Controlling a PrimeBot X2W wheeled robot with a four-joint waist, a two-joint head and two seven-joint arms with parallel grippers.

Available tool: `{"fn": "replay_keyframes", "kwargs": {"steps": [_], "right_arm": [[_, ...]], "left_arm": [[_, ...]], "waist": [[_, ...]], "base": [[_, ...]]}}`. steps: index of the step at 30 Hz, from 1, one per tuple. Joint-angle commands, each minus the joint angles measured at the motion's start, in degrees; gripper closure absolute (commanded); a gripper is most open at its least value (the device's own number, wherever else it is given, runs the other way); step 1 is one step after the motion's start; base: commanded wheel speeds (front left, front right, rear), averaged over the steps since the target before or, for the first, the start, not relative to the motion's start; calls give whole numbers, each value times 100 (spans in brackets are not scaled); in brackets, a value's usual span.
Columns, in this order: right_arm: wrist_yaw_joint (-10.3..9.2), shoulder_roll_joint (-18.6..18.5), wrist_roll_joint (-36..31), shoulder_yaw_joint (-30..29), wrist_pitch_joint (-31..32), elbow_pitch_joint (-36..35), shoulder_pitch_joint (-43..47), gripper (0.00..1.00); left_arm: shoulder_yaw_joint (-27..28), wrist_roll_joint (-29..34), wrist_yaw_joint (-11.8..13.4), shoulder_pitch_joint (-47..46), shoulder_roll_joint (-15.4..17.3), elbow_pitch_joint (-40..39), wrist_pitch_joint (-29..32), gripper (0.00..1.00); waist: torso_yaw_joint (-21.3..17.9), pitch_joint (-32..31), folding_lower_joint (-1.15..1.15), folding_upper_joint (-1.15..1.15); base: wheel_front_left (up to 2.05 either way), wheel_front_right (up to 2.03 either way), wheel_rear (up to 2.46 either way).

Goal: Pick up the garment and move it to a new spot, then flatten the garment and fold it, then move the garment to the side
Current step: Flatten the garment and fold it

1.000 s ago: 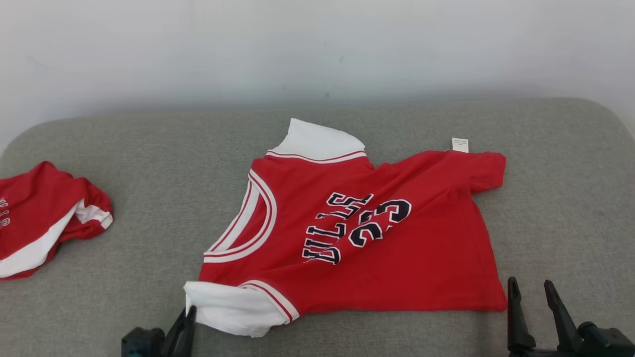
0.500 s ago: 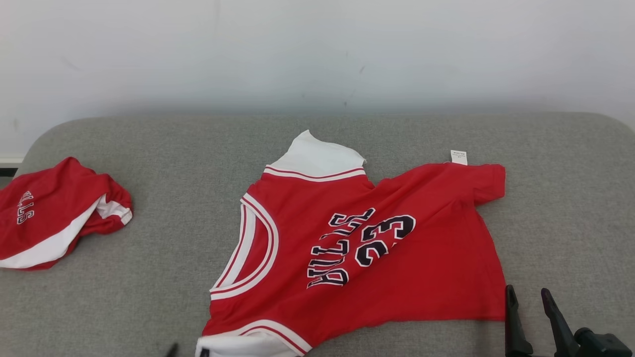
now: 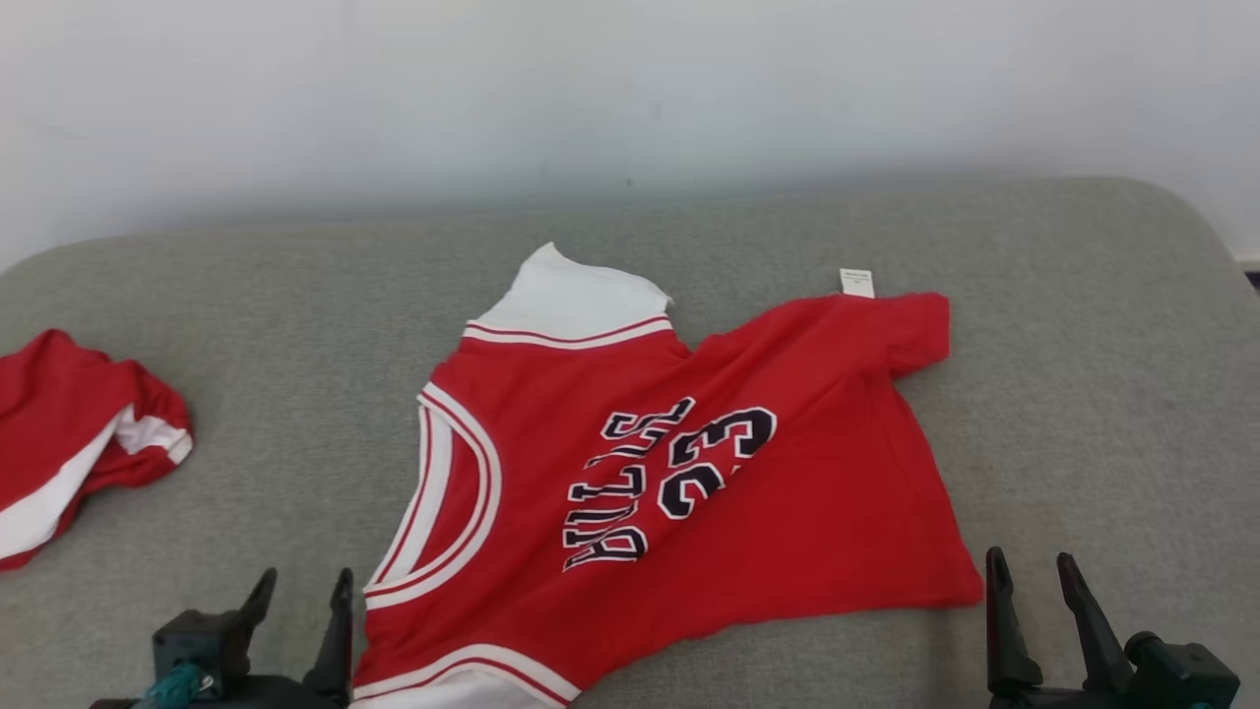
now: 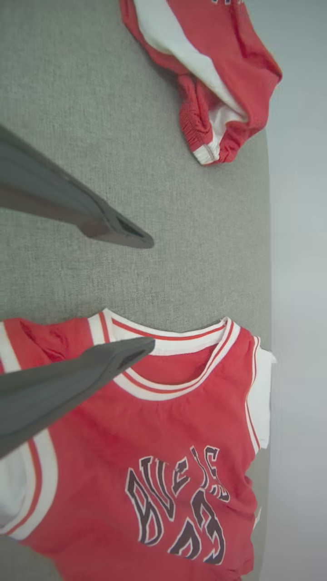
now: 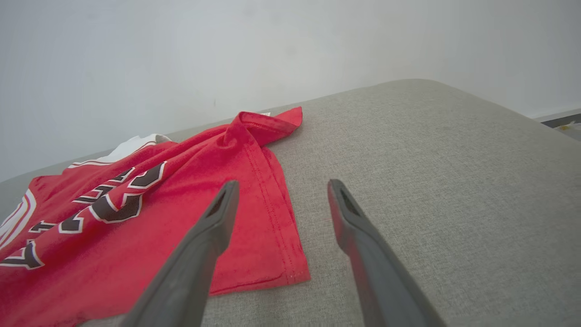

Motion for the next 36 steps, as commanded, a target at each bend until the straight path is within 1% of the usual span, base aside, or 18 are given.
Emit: {"fn": "replay_keyframes", "kwargs": {"steps": [1,6,8,9,11,14,15,16,17,24,25,29,31,33,36], "right_arm": [[-14,31,40,18,-1,26,-56,0],[-14,60,42,-27,-1,34,-108,0],[-14,65,33,-42,0,30,-115,0],[-14,67,30,-59,-1,26,-122,0],[-14,71,31,-71,-1,20,-129,0],[-14,75,10,-93,-1,38,-137,0],[-14,78,0,-88,-1,43,-149,0],[-14,79,-4,-82,-1,46,-163,0],[-14,78,-9,-73,-1,47,-176,0],[-14,52,-16,-83,-1,-4,-212,0],[-14,42,-13,-85,0,-7,-227,0],[-14,24,2,-22,-1,-11,-360,0],[-14,46,-30,16,-1,-3,-412,0],[-14,50,-28,65,-1,20,-482,0],[-14,62,-49,112,-1,58,-580,0]], "left_arm": [[-33,-102,-55,-96,-8,133,171,0],[-98,-219,-133,-241,-29,551,458,0],[-111,-273,-150,-266,-45,669,542,0],[-144,-376,-278,-316,-16,860,636,0],[-169,-462,-357,-387,-76,998,678,0],[-238,-472,-375,-427,-97,1094,770,0],[-268,-465,-386,-453,-95,1131,803,2],[-297,-472,-411,-487,-91,1167,831,68],[-309,-478,-414,-523,-77,1205,832,99],[-308,-264,-484,-1186,160,1203,469,100],[-310,-249,-478,-1326,151,1159,431,100],[-342,-171,-534,-1902,299,1252,481,100],[-346,-289,-584,-2127,249,1421,543,100],[-392,-229,-618,-2342,391,1675,539,100],[-463,-220,-654,-2556,429,2074,395,100]], "waist": [[-259,190,0,0],[-454,325,0,0],[-478,340,0,0],[-500,362,0,0],[-504,369,0,0],[-485,362,0,0],[-481,362,0,0],[-478,363,0,0],[-479,368,0,0],[-540,455,0,0],[-551,482,0,0],[-642,605,0,0],[-690,662,0,0],[-753,715,0,0],[-819,740,0,0]], "base": [[0,0,0],[0,0,0],[0,0,0],[0,0,0],[0,0,0],[0,0,0],[0,0,0],[0,0,0],[0,0,0],[0,0,0],[0,0,0],[0,0,0],[0,0,0],[0,0,0],[0,0,0]]}}
